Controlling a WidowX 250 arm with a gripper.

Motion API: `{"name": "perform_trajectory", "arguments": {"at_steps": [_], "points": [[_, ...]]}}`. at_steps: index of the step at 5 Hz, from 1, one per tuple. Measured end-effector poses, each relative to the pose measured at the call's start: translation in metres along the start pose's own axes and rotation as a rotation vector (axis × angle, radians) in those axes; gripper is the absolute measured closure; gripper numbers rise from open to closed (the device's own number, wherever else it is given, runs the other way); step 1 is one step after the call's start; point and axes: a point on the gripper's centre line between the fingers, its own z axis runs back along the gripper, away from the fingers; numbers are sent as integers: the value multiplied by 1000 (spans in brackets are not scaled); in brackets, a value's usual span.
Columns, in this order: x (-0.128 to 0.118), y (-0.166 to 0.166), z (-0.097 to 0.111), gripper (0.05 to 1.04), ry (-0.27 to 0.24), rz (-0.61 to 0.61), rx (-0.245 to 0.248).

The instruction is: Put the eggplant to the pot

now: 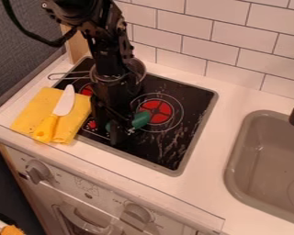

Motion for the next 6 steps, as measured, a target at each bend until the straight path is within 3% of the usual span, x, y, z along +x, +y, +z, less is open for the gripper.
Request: {"name": "perform_trajectory", "arguments": {"at_steps": [1,2,3,4,5,6], "points": [[-4,0,2,673,-1,5,-12],[-6,1,19,700,-26,15,-36],[7,28,49,700,-108,92,-40],[25,61,83,700,-181,195,7],[35,84,68,702,-147,265,-12],[32,86,54,702,-102,246,-14]]}}
